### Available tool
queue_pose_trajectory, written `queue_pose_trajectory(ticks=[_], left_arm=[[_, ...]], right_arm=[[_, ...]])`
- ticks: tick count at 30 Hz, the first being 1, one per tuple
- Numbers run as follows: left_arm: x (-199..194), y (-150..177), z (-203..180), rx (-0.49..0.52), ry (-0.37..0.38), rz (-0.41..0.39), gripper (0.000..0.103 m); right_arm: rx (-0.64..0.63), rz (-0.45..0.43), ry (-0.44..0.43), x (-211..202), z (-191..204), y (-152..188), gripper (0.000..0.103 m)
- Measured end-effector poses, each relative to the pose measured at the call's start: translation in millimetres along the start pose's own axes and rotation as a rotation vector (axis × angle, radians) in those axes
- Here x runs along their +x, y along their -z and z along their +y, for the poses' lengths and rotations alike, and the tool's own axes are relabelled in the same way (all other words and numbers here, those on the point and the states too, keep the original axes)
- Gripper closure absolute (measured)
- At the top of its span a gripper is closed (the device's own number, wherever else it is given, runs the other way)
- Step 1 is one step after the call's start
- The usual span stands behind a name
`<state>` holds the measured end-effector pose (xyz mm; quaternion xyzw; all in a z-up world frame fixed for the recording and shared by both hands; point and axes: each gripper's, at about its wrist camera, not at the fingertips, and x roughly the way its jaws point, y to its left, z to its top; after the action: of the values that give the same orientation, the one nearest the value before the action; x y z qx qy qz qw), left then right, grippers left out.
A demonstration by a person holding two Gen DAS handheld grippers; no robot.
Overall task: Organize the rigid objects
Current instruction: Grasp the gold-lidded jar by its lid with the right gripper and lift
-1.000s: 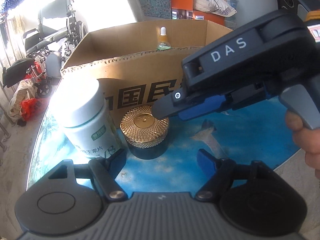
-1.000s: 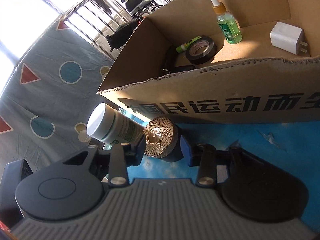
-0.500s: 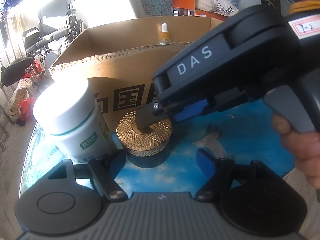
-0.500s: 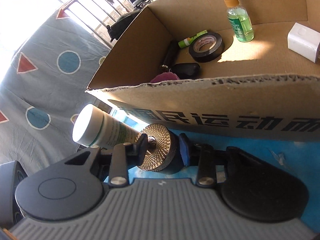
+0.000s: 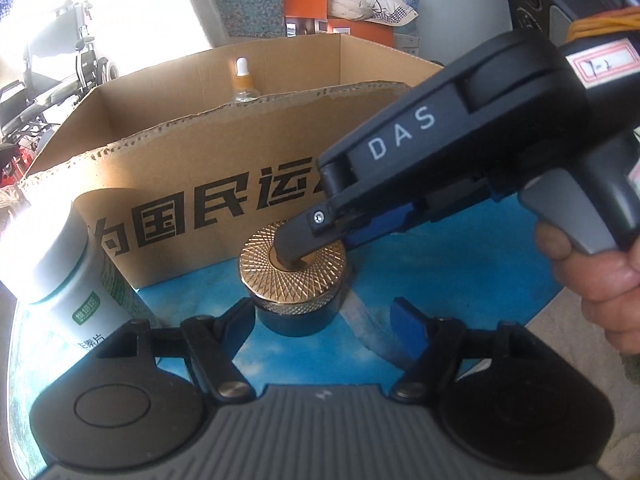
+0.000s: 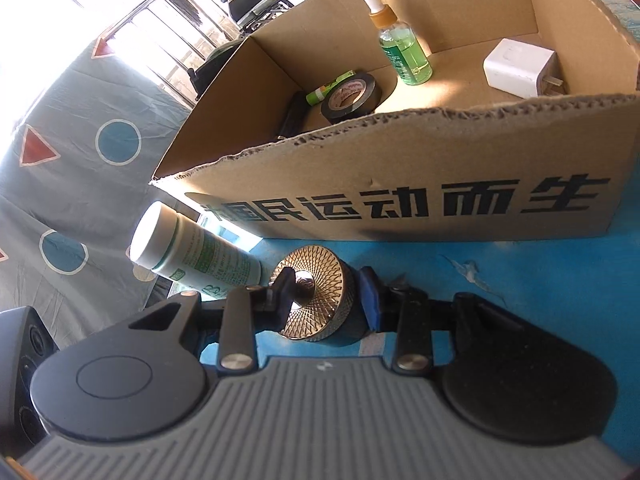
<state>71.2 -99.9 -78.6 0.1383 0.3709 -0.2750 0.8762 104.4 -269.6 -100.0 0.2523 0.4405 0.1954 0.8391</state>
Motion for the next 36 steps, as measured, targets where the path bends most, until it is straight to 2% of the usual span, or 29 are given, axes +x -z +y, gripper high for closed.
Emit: queue_pose_trajectory(ticks=[6, 13, 19, 26, 36], left_arm=[[11, -10, -6, -0.001, -0.044, 0.025, 0.032], [27, -25, -16, -0.003, -0.157, 0.061, 0.044], [36, -32, -24, -0.030, -0.213, 0.060, 0.044], [32, -30, -41, -0.029, -0.244, 0.058, 0.044], [42, -32, -46, -0.015, -0.236, 0.057, 0.044]], right_arm=[[0.013, -0.012, -0.021, -4, -11, 4, 0.069], [0.006, -0.010, -0.082, -1, -20, 2, 0.067], [0.001, -0.014, -0.124, 1, -31, -1, 0.065], [-0.014, -0.023, -0.144, -2, -37, -2, 0.062], [0.000, -0.041, -0.163, -7, -51, -1, 0.061]])
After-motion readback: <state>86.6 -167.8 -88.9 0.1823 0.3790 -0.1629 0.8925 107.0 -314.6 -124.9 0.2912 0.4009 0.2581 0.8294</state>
